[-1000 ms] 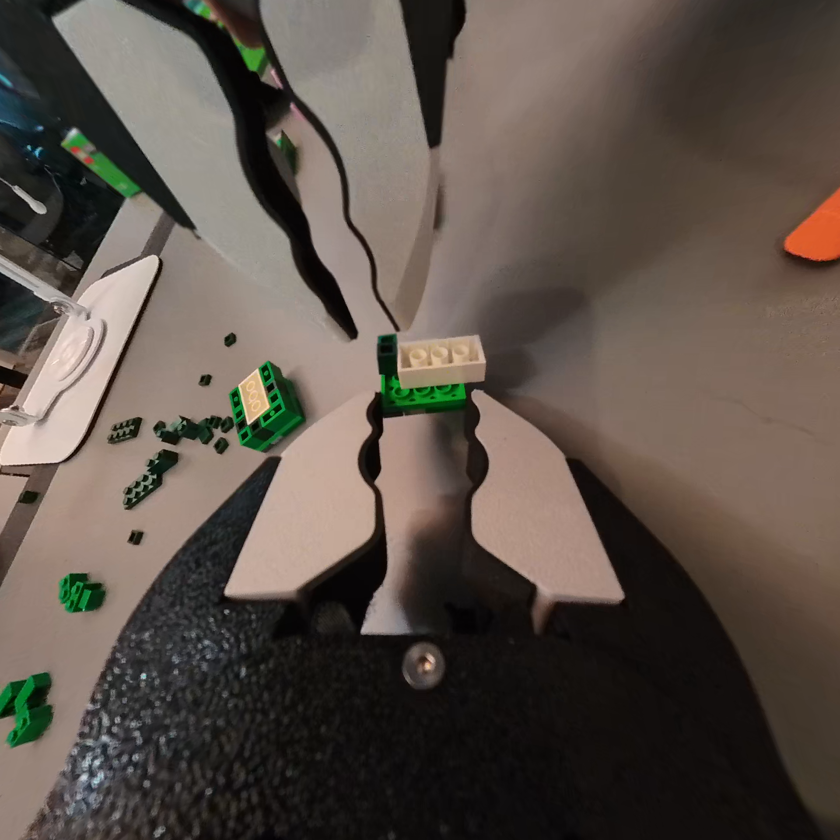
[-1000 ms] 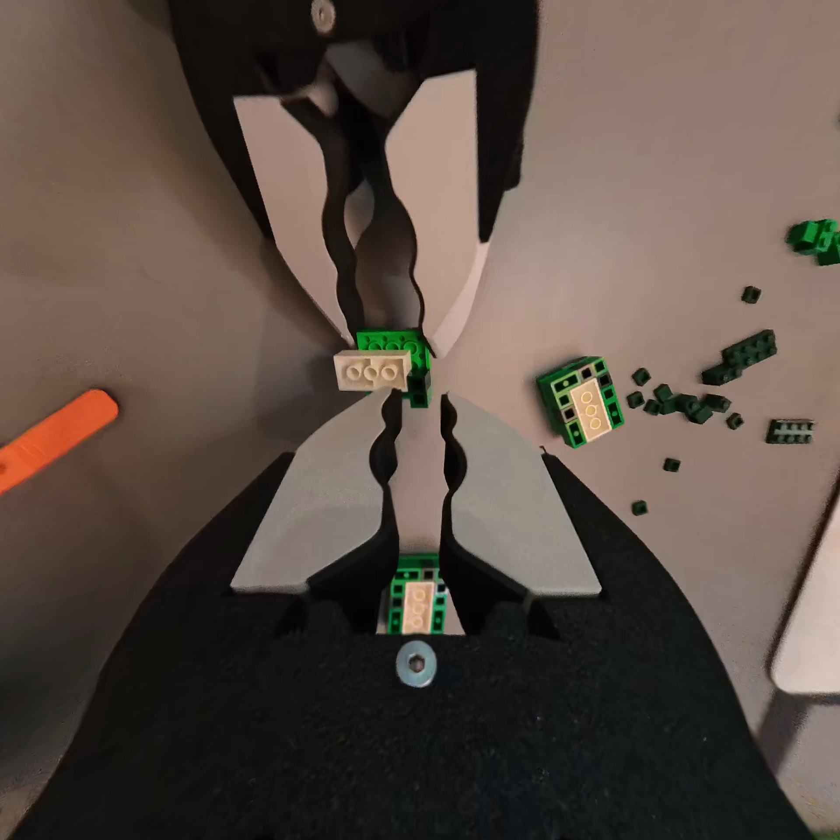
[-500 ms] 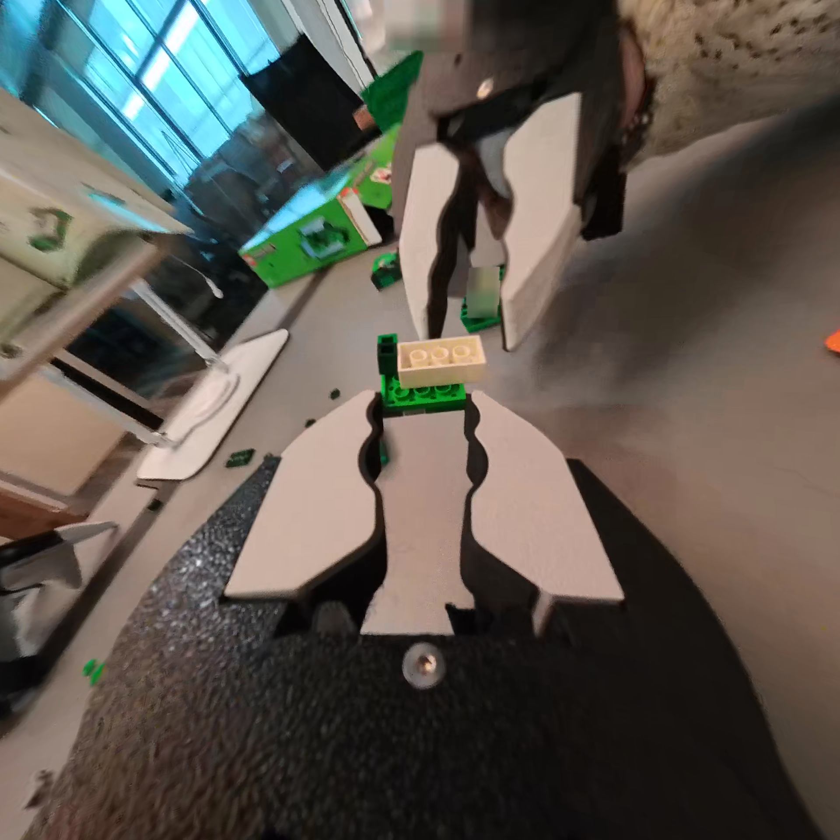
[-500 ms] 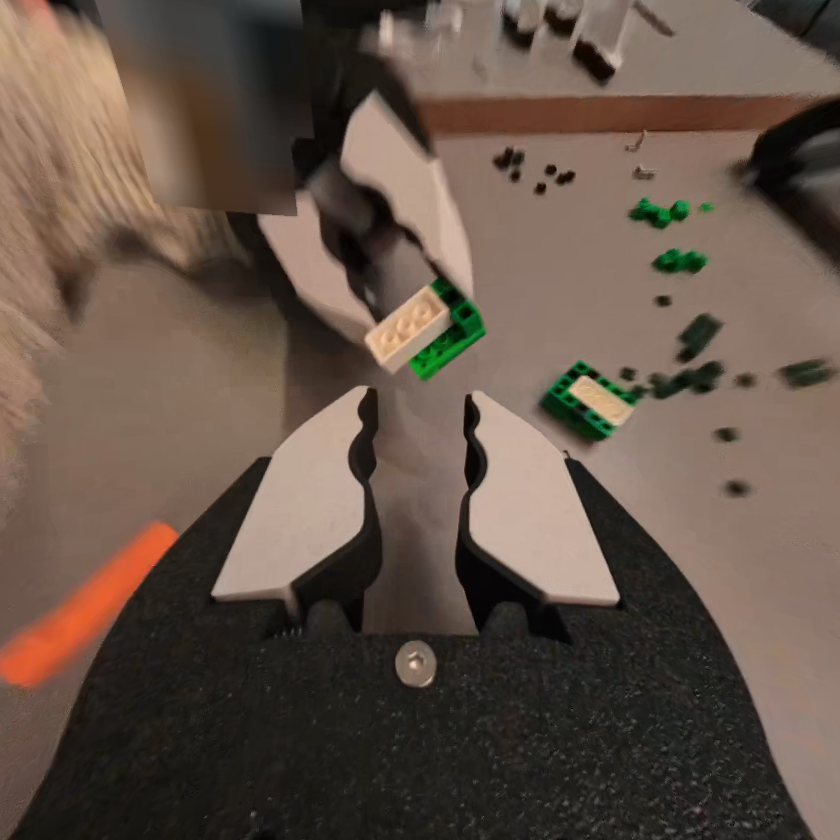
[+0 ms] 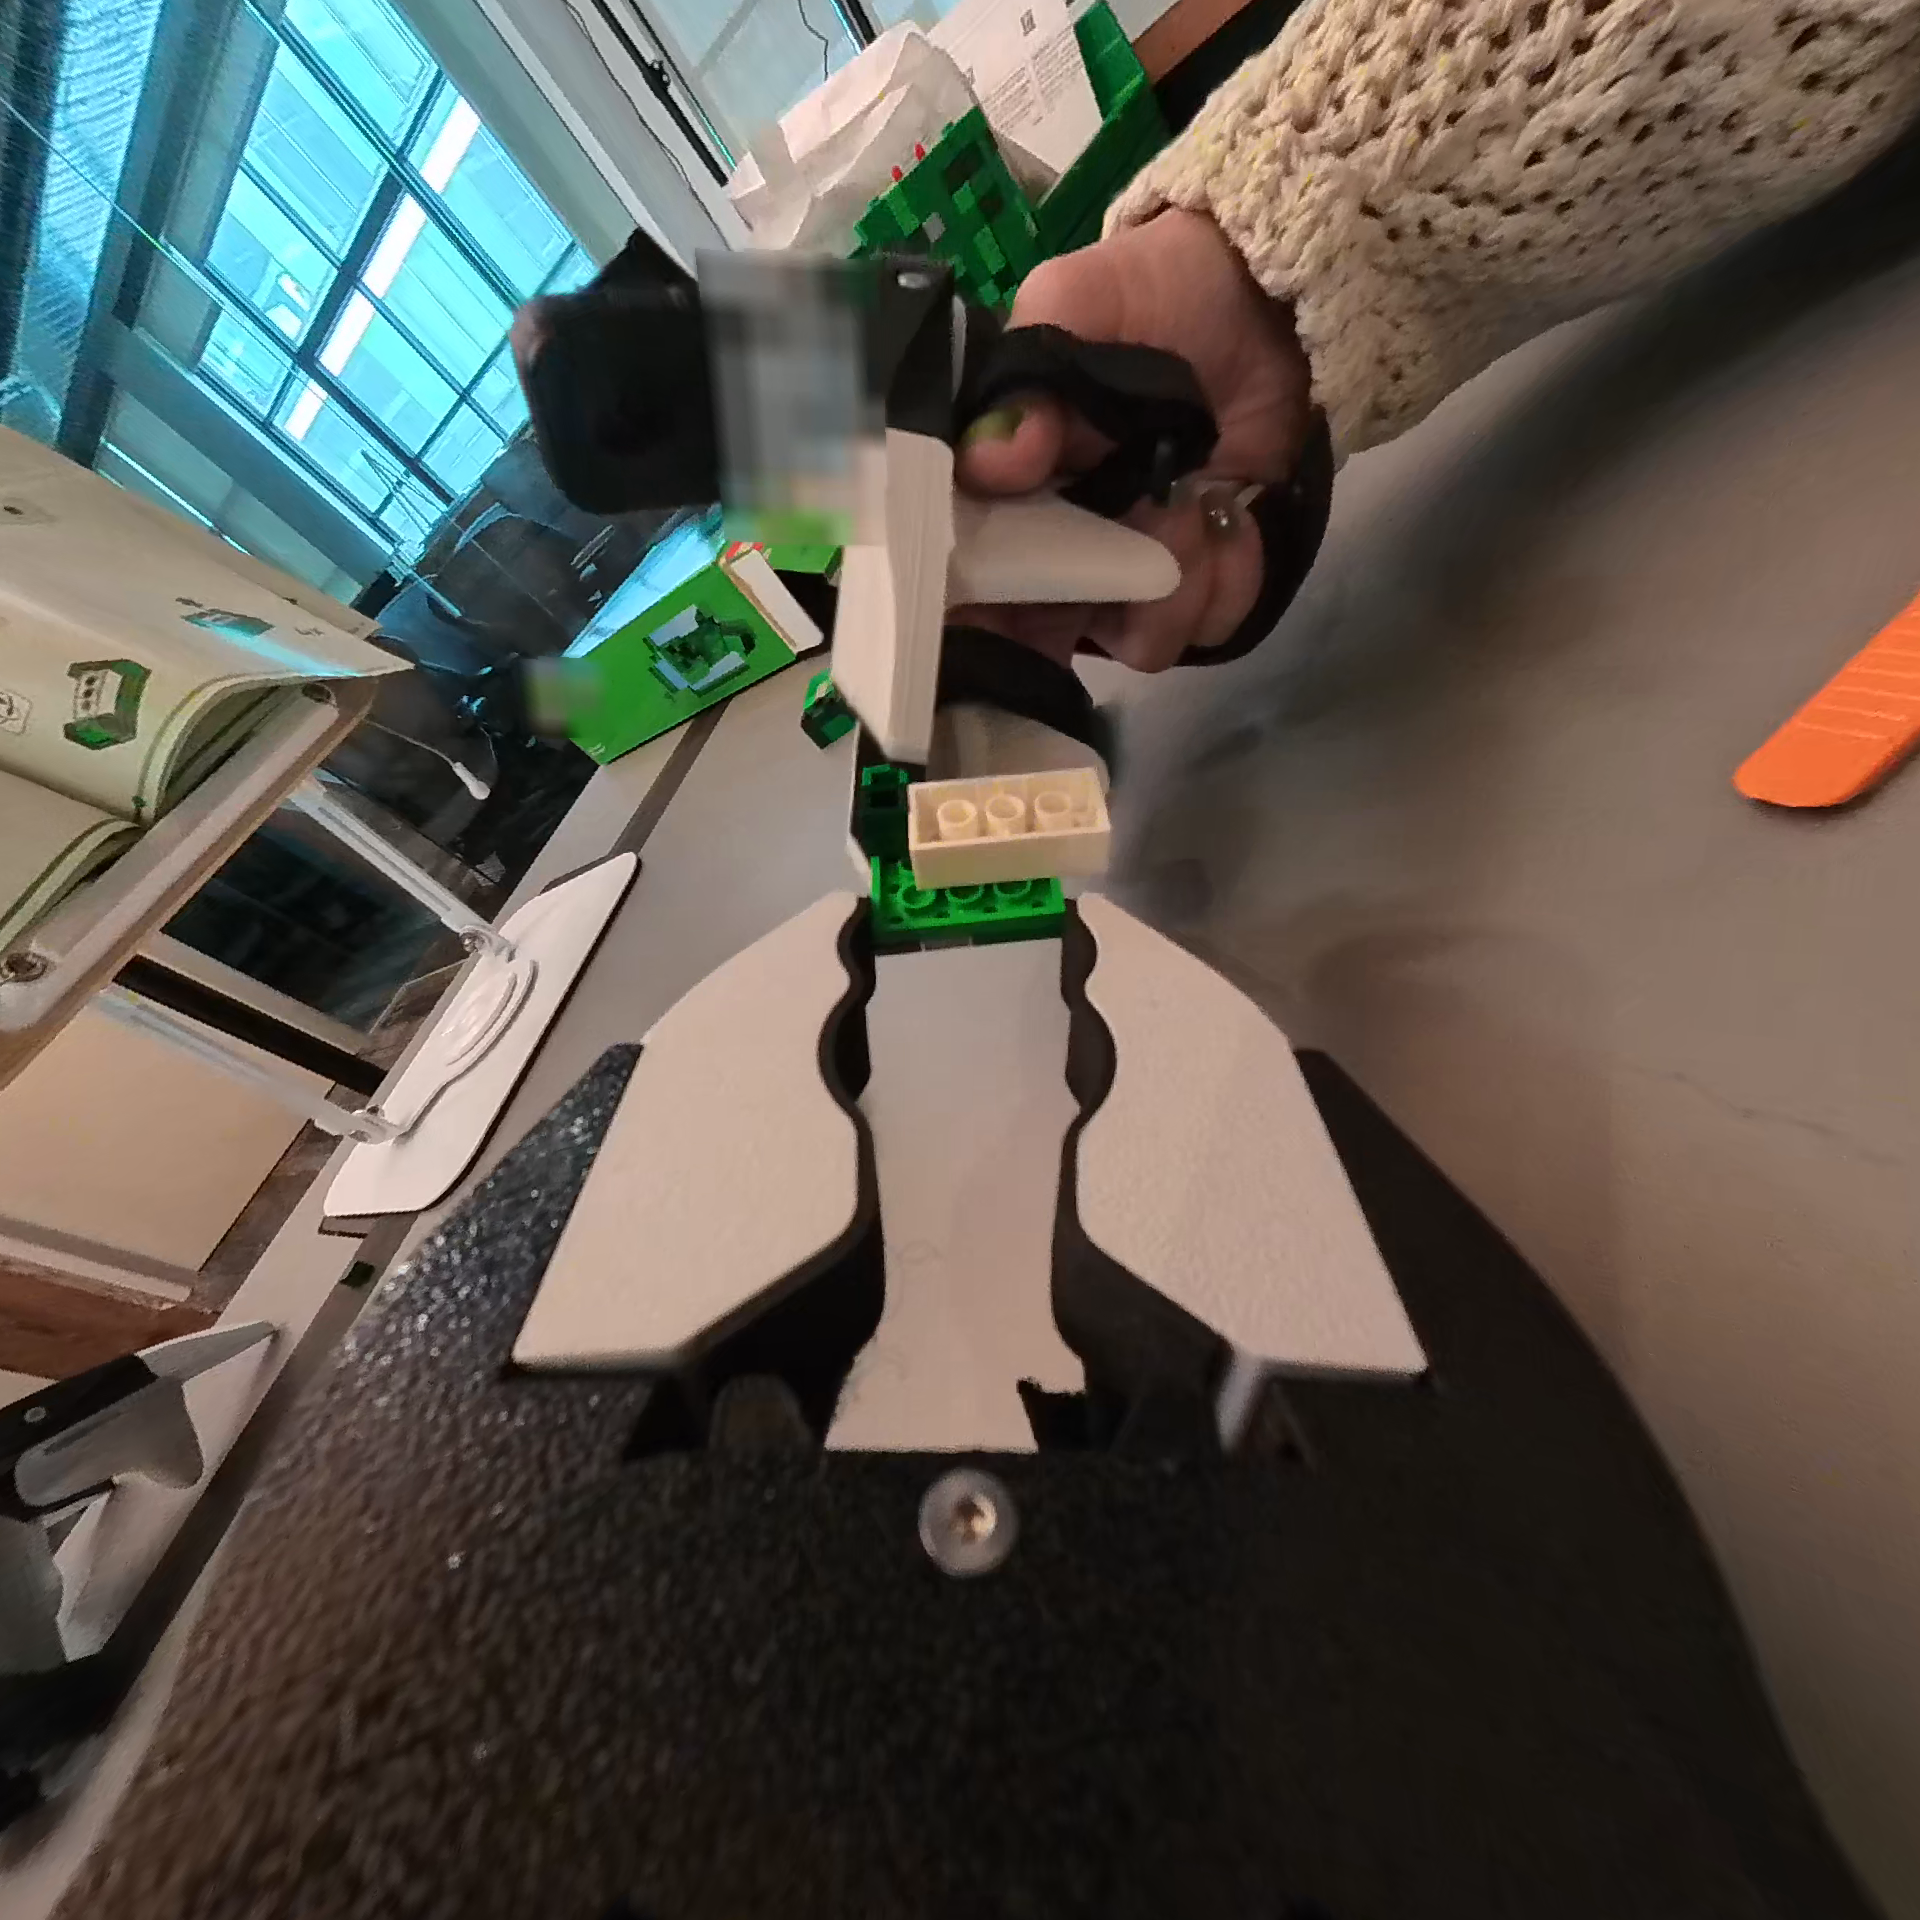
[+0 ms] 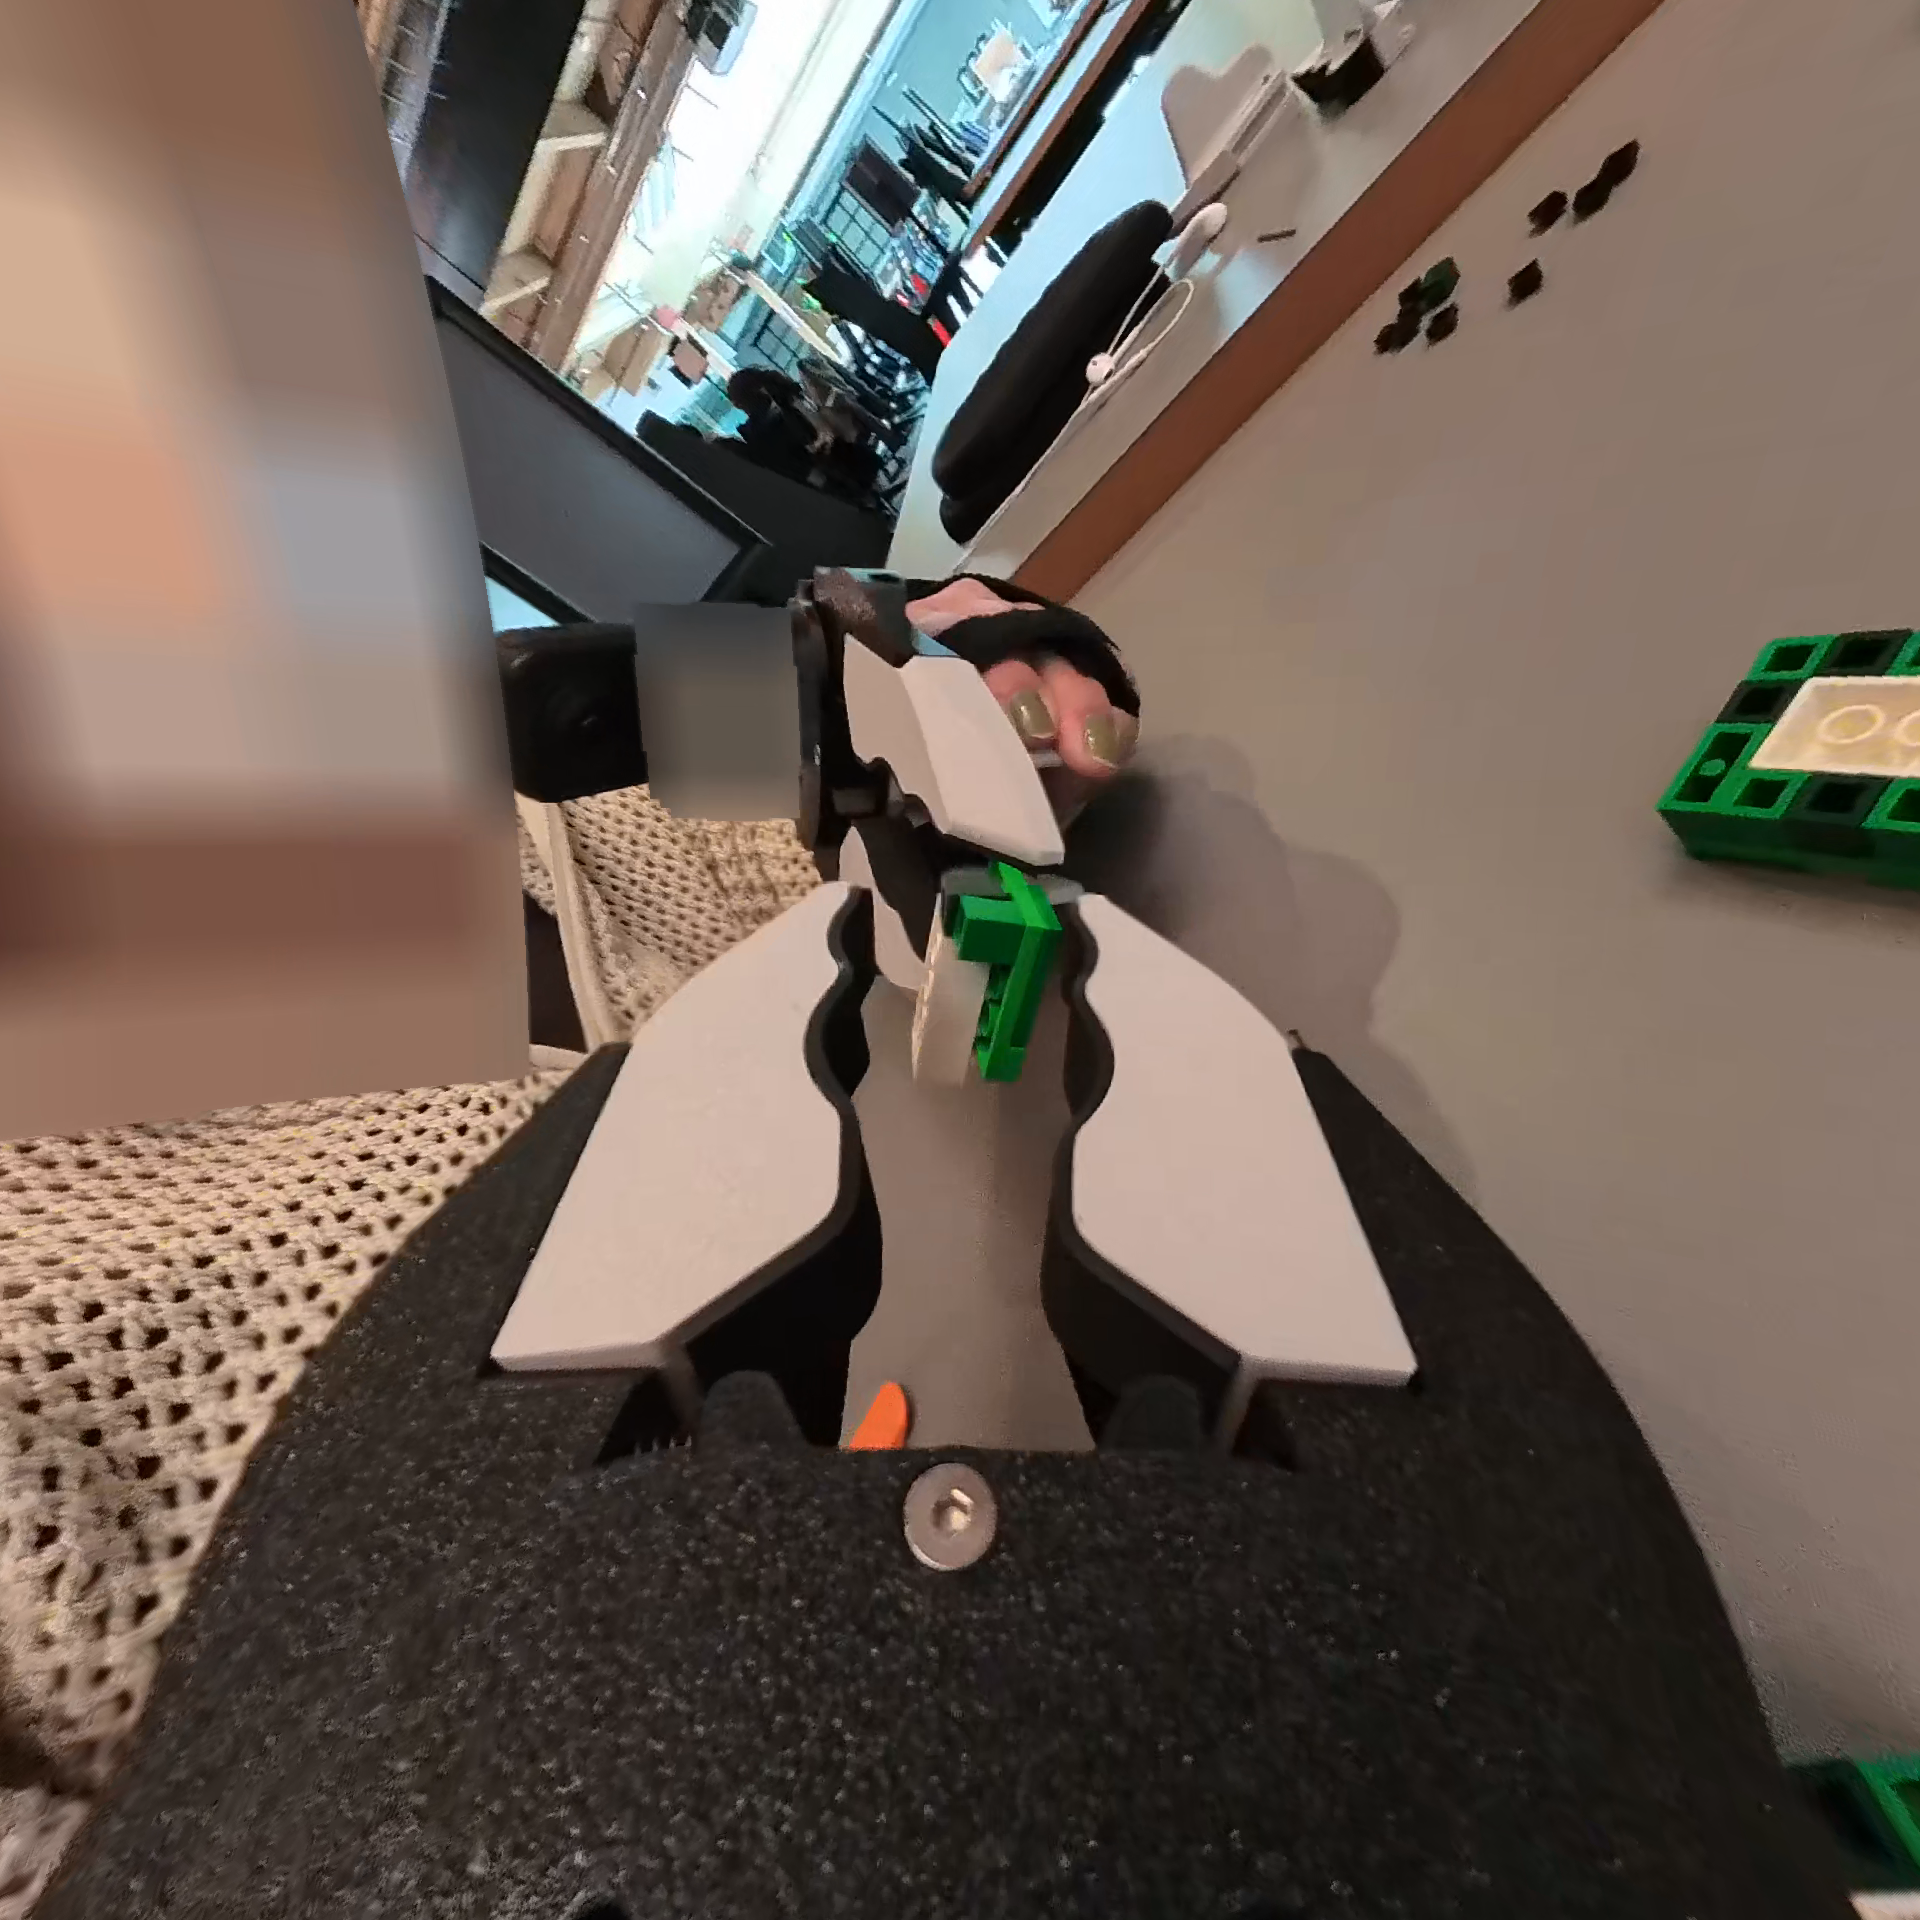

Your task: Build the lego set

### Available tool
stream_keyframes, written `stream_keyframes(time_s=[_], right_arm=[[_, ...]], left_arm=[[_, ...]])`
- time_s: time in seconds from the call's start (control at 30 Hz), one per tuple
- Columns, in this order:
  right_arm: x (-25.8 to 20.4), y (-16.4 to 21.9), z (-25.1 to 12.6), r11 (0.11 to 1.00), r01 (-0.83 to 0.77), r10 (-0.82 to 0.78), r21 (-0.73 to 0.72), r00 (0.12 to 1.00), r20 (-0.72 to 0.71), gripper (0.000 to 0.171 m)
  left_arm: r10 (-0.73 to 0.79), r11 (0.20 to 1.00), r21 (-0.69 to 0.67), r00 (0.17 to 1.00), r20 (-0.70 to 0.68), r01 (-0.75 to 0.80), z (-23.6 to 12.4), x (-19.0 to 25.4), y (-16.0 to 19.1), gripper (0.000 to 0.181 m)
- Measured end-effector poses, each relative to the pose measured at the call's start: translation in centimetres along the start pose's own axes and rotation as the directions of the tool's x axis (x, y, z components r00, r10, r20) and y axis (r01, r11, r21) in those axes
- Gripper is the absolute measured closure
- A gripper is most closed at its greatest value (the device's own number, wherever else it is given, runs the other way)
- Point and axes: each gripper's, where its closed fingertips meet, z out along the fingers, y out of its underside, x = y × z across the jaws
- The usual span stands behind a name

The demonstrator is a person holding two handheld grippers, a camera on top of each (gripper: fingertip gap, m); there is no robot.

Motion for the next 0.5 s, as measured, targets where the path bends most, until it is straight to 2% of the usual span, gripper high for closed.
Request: stream_keyframes(time_s=[0.27,0.5], right_arm=[[0.14,0.23,-0.19,1.000,-0.026,0.026,-0.001,1.000,0.015,0.152],[0.18,0.73,-0.22,0.999,0.024,-0.025,-0.022,0.999,-0.035,0.153]], left_arm=[[0.023,1.000,0.002,1.000,-0.002,-0.023,0.03,0.29,-0.16,0.147],[0.072,0.997,-0.021,0.997,0.000,-0.072,0.12,0.65,0.07,0.147]])
